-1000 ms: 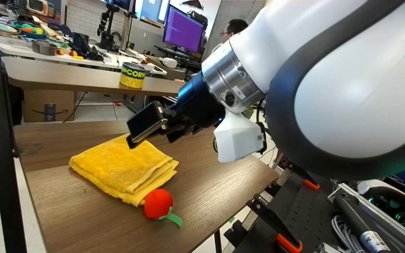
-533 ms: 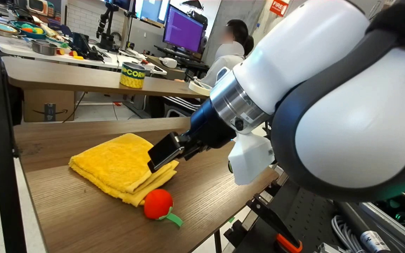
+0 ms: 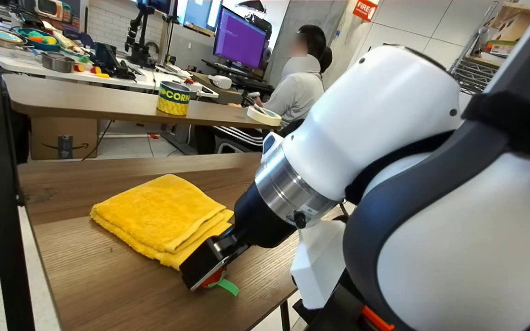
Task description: Wipe the table with the cloth move the stone and the red object on opposite sides of the table
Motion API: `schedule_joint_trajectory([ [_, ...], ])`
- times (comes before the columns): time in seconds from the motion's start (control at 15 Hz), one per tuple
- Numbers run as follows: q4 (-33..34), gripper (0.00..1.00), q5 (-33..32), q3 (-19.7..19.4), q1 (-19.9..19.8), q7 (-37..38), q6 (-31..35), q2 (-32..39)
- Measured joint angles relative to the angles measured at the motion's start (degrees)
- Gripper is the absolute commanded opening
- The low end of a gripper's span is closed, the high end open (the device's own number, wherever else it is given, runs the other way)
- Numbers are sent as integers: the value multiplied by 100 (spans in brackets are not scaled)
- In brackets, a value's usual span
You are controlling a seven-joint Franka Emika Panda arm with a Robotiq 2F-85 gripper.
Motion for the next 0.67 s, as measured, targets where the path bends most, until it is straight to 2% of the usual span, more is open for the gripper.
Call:
schedule_joint_trajectory([
  [0.47,300,20,-84,-5,-56,7,-175,273],
  [0.53,317,15,-120,13,-56,16,-178,273],
  [0.67,337,10,-152,32,-55,24,-187,271],
])
